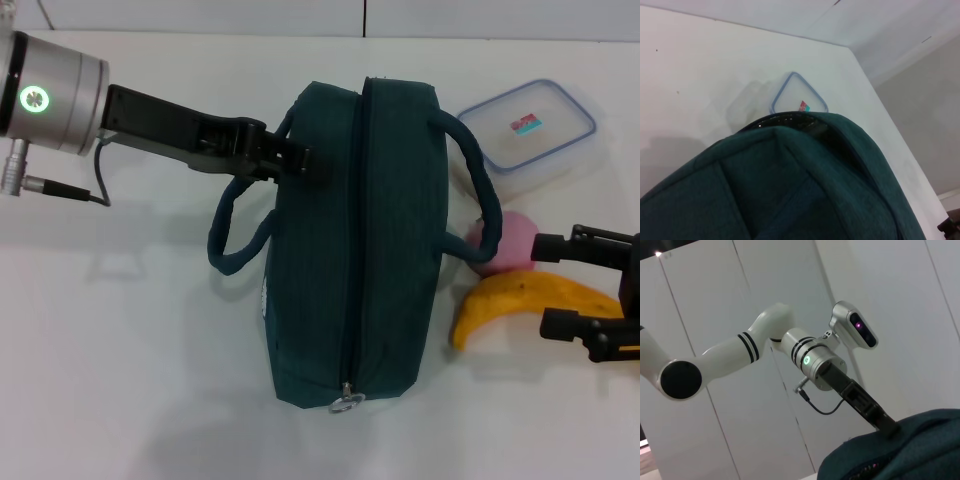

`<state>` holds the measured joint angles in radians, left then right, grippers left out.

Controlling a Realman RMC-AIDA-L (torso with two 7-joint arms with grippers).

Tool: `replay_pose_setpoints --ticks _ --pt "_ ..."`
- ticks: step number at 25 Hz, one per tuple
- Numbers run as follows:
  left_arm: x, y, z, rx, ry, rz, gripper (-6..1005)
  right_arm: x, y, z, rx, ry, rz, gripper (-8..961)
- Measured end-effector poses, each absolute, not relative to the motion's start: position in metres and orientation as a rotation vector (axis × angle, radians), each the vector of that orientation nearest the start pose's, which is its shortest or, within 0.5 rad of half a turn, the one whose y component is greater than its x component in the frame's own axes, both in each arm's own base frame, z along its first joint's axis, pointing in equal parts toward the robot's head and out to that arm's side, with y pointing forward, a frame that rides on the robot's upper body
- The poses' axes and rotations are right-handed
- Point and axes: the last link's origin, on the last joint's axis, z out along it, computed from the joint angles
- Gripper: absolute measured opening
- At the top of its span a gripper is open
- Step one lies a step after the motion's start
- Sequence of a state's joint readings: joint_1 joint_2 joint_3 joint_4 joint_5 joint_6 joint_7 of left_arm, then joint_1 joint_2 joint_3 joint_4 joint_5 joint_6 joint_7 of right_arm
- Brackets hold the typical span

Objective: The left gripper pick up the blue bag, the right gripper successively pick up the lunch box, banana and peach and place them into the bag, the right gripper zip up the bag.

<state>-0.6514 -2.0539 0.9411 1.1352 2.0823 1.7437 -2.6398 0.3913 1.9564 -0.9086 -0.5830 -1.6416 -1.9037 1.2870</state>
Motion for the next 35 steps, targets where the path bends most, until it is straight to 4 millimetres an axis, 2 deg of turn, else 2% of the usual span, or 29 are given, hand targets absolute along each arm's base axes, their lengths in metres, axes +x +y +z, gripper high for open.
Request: replay_pose_setpoints --ticks 5,11,14,19,21,23,24,26,27,31,35 --pt "-0.163 0.355 0.040 -2.690 -1.596 -0.371 563 0.265 0.267 0.039 -2.843 0.470 1.136 854" --pt "-0.165 0.355 0.040 -2.677 -1.603 -0.377 330 0.266 0.264 0.038 -2.846 0.491 1.147 854" --pt "-0.166 0.355 0.039 -2.675 -1.614 -0.375 95 0.264 0.261 0.038 -2.853 0.484 1.176 854" --pt "-0.167 0.356 0.037 -2.664 -1.606 -0.384 42 0.263 0.264 0.042 -2.757 0.558 1.297 853" --pt "-0.168 0.357 0.036 -2.659 -1.596 -0.379 42 0.265 0.268 0.047 -2.651 0.637 1.385 853" --pt "-0.169 0.357 0.036 -2.661 -1.582 -0.378 42 0.272 0.276 0.056 -2.469 0.783 1.486 853" --pt "-0.170 0.357 0.037 -2.664 -1.569 -0.380 42 0.284 0.284 0.065 -2.266 0.934 1.559 853" --pt "-0.171 0.358 0.037 -2.667 -1.550 -0.382 43 0.302 0.291 0.072 -2.042 1.088 1.595 853" --pt "-0.172 0.358 0.037 -2.669 -1.536 -0.384 43 0.302 0.291 0.072 -2.042 1.088 1.595 853" --pt "-0.175 0.358 0.036 -2.674 -1.491 -0.390 43 0.336 0.301 0.076 -1.706 1.305 1.575 852" --pt "-0.177 0.357 0.035 -2.692 -1.451 -0.393 44 0.356 0.311 0.074 -1.562 1.431 1.474 852"
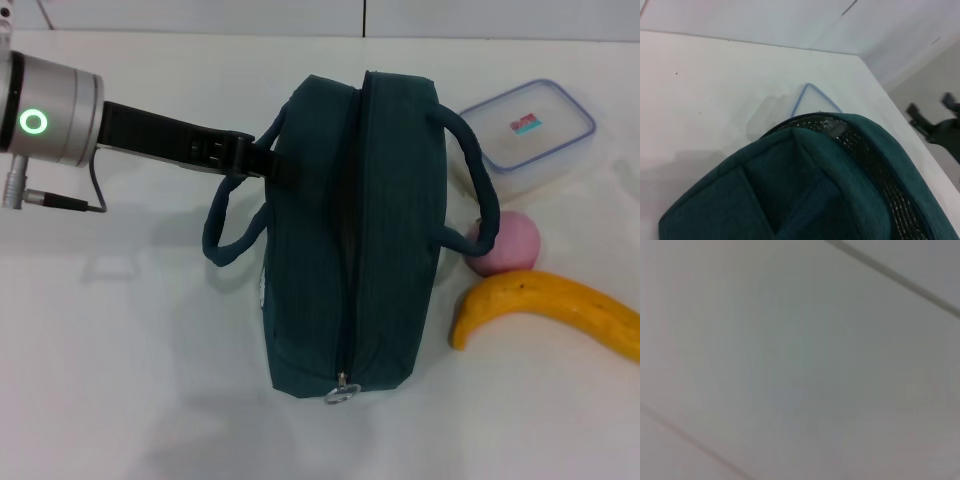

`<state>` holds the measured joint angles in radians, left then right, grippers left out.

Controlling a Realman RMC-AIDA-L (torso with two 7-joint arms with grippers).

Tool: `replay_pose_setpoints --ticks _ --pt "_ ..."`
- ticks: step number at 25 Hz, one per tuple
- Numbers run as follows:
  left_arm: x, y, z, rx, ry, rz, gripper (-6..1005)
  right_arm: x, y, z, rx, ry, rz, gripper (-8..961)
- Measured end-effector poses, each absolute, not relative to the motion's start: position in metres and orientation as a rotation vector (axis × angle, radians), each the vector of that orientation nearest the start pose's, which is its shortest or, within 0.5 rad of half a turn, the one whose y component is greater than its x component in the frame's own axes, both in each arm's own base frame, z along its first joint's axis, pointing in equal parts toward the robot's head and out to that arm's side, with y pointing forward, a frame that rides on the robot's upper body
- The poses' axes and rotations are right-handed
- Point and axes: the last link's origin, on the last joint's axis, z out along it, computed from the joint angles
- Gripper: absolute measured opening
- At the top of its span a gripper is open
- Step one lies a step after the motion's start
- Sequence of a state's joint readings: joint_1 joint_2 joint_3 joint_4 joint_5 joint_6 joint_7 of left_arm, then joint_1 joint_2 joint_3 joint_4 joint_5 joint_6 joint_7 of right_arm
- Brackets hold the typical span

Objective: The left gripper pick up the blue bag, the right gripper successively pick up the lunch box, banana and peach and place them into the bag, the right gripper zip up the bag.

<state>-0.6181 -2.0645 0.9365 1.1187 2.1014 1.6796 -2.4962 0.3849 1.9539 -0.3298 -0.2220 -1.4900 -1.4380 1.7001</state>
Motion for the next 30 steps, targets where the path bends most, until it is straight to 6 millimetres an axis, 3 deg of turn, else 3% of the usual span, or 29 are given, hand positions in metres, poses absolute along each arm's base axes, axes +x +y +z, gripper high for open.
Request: replay_pose_setpoints --ticks 7,13,21,30 --pt "-0.176 0.354 0.032 -2.728 -1.389 -0.397 44 0.359 0.348 0.061 -1.552 1.545 1.268 852" --pt "-0.174 0.353 0.029 -2.758 -1.342 -0.404 45 0.348 0.378 0.037 -1.570 1.573 1.102 851" --pt "-0.174 0.351 0.029 -2.782 -1.300 -0.429 46 0.321 0.392 0.007 -1.622 1.569 1.100 851" --pt "-0.181 0.347 0.029 -2.789 -1.267 -0.428 47 0.310 0.400 -0.003 -1.623 1.596 1.093 850"
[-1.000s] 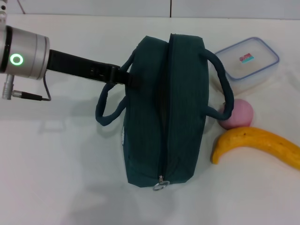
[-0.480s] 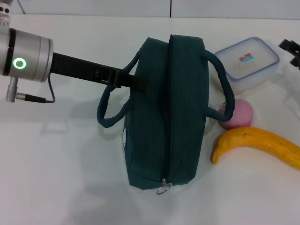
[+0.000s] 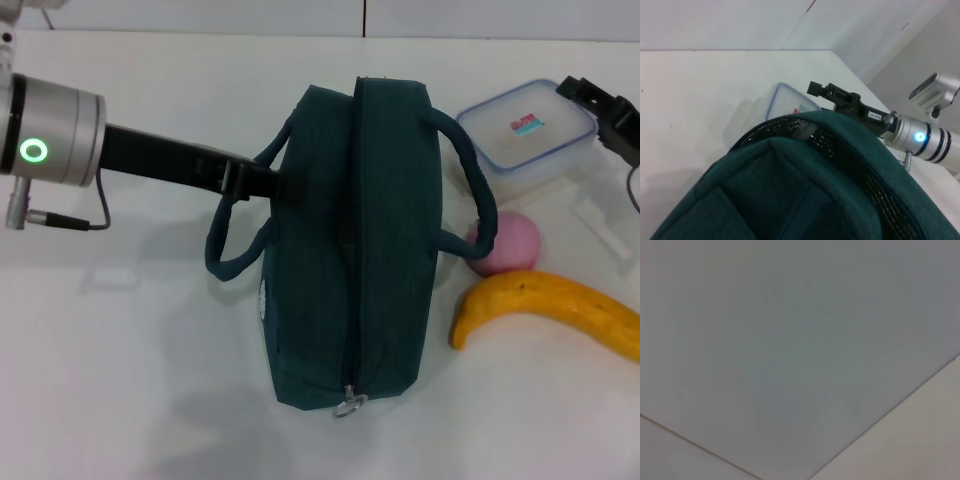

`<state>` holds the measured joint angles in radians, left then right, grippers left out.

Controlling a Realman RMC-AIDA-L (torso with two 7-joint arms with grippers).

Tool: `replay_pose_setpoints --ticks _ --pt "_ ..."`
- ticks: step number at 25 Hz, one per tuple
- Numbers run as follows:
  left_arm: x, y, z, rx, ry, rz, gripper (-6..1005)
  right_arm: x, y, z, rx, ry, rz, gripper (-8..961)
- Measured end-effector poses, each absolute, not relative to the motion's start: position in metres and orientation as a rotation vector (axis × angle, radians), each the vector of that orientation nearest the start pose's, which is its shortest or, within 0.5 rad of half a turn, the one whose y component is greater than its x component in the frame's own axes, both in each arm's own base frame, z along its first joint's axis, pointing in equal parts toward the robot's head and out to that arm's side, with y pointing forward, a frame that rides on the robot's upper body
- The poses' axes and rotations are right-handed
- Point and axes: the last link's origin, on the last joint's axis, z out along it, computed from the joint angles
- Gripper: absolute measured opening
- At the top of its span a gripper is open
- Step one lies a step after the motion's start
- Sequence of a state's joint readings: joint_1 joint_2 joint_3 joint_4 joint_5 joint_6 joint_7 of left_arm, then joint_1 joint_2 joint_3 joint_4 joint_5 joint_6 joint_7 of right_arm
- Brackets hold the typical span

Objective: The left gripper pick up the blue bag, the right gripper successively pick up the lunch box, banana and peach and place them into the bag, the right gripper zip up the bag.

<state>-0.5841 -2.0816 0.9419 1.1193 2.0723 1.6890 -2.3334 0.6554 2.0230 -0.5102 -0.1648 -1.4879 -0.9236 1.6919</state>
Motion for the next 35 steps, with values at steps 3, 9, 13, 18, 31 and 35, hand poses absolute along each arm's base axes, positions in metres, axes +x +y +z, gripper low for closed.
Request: replay_pose_setpoints --ticks 3,9,13,18,31,35 --pt "-0.184 0.346 0.029 -2.790 -1.258 -0.428 47 0.306 0.405 -0.005 -1.632 1.595 1.083 850" --pt "-0.187 0.345 0.028 -2.782 -1.271 -0.435 47 0.300 0.413 -0.007 -1.638 1.587 1.057 849" --pt "-0.189 0.345 0.027 -2.780 -1.284 -0.436 48 0.302 0.411 -0.007 -1.634 1.590 1.054 849" --pt "-0.188 0.346 0.027 -2.779 -1.285 -0.437 48 0.308 0.407 -0.006 -1.616 1.601 1.054 781" --pt "-0.186 0.347 0.027 -2.785 -1.273 -0.437 50 0.311 0.404 -0.004 -1.601 1.608 1.070 334" --pt "-0.185 0.347 0.027 -2.787 -1.269 -0.437 50 0.307 0.403 -0.004 -1.627 1.599 1.103 293"
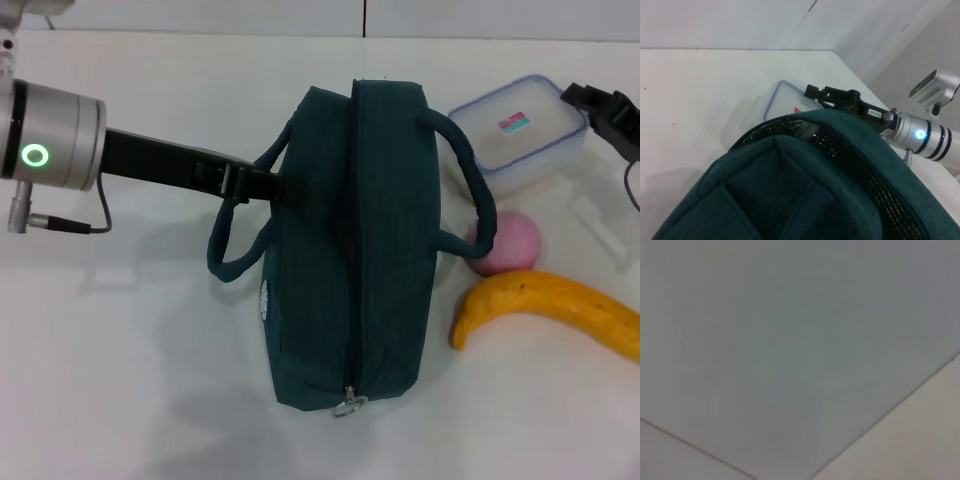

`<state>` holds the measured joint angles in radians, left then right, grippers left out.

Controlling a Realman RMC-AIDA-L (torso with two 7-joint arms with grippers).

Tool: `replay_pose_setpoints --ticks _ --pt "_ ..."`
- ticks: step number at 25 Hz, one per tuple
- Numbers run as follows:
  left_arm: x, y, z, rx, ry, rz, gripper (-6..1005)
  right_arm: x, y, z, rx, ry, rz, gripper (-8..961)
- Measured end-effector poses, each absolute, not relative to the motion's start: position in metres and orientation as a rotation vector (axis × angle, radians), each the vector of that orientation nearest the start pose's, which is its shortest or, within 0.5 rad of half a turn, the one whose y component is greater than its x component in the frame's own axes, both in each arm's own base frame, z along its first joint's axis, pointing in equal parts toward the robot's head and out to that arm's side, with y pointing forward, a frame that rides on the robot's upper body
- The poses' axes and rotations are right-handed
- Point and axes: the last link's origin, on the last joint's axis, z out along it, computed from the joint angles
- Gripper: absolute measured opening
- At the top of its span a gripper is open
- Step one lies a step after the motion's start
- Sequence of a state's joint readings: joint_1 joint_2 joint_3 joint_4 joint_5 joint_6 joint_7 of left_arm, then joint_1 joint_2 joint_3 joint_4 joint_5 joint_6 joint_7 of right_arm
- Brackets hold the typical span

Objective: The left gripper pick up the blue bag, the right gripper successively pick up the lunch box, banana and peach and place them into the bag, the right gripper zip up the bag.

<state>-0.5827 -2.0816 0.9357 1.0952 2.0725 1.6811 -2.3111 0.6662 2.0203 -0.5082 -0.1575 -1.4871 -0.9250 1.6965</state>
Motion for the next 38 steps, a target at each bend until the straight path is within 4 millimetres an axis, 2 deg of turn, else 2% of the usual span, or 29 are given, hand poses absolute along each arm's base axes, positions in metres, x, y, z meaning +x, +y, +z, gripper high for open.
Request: replay_pose_setpoints --ticks 9,15,23,27,31,32,38 --pt "-0.185 0.349 0.027 -2.781 -1.264 -0.441 50 0.301 0.402 -0.001 -1.635 1.593 1.165 227" --pt "-0.183 0.350 0.027 -2.778 -1.257 -0.443 49 0.308 0.394 -0.002 -1.607 1.617 1.186 158" --pt "-0.182 0.351 0.027 -2.780 -1.250 -0.444 49 0.311 0.376 -0.006 -1.510 1.695 1.338 99" --pt "-0.180 0.352 0.027 -2.783 -1.243 -0.445 49 0.314 0.366 -0.011 -1.387 1.806 1.446 95" --pt "-0.180 0.353 0.027 -2.784 -1.242 -0.445 50 0.316 0.362 -0.015 -1.331 1.881 1.471 94" --pt "-0.179 0.353 0.027 -2.784 -1.241 -0.445 50 0.320 0.356 -0.019 -1.273 1.948 1.493 94" --pt "-0.177 0.354 0.028 -2.787 -1.221 -0.467 50 0.320 0.348 -0.019 -1.163 2.060 1.595 94"
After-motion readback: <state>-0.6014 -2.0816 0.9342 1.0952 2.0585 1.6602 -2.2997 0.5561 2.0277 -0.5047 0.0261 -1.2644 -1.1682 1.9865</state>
